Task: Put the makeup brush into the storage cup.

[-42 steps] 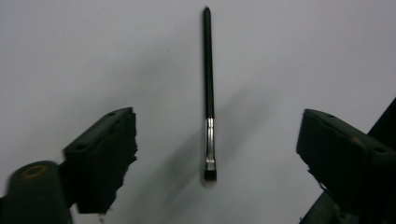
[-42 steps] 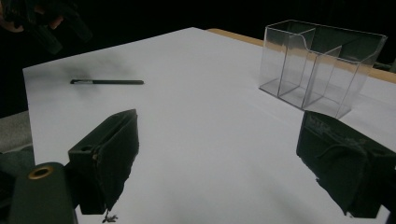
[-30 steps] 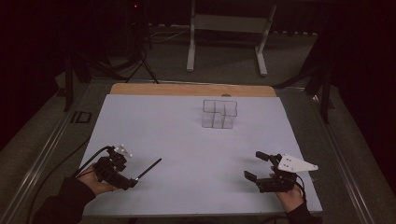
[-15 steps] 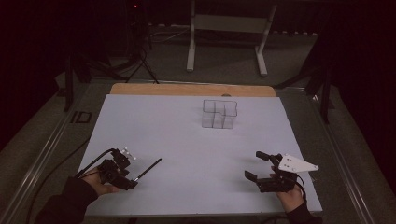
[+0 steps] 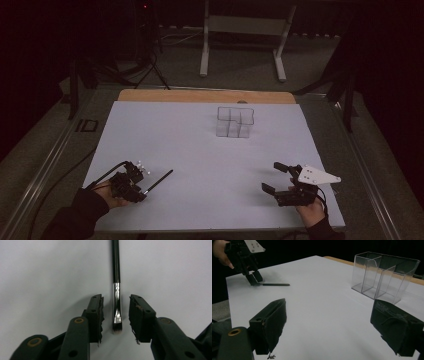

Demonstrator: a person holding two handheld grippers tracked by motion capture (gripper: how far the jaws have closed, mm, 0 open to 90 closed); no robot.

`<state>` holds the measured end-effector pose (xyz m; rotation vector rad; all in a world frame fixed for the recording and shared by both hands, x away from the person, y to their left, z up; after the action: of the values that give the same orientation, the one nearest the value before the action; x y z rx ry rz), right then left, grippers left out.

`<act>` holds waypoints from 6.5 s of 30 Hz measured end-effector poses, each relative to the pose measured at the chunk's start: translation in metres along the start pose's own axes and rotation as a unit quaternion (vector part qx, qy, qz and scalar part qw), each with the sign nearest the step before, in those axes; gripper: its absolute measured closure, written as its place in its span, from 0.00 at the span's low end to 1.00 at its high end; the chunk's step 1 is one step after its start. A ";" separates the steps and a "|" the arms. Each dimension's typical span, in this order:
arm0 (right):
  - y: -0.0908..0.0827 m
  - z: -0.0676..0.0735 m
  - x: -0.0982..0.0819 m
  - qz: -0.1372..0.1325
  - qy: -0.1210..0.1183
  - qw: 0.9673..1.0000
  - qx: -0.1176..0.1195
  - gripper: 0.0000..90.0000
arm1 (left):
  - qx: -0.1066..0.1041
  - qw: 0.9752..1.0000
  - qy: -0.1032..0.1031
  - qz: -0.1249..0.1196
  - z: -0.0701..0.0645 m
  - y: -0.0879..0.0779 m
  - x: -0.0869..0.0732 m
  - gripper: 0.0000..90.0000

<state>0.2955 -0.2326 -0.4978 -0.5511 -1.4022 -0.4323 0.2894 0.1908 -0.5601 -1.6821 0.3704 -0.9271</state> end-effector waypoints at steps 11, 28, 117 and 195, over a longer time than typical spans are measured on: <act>0.001 0.000 -0.001 0.003 0.000 1.000 0.000 0.15 | 0.013 0.999 0.026 0.015 -0.001 0.003 -0.001 0.79; 0.001 0.000 -0.002 0.005 0.001 1.000 -0.002 0.15 | 0.012 0.999 0.032 -0.005 0.002 -0.003 0.005 0.95; 0.007 0.022 0.009 0.039 -0.031 0.999 0.021 0.13 | -0.092 0.971 0.217 0.051 -0.076 0.014 0.155 0.97; 0.098 0.082 -0.025 0.216 -0.669 0.711 0.016 0.83 | -0.128 0.963 0.227 0.060 -0.117 0.028 0.187 0.97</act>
<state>0.2851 -0.1060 -0.5267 -1.2568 -2.5394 0.5555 0.3291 -0.0216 -0.5060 -1.6427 0.9252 -1.2128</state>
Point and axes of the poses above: each handheld gripper's, and its own axes: y roughly forward along the jaws, x roughly out of its top, z roughly to its left, the point moved 8 cm from there along y, roughly forward along the jaws, and after that the axes turned 12 degrees about -z, right-handed, at the moved point
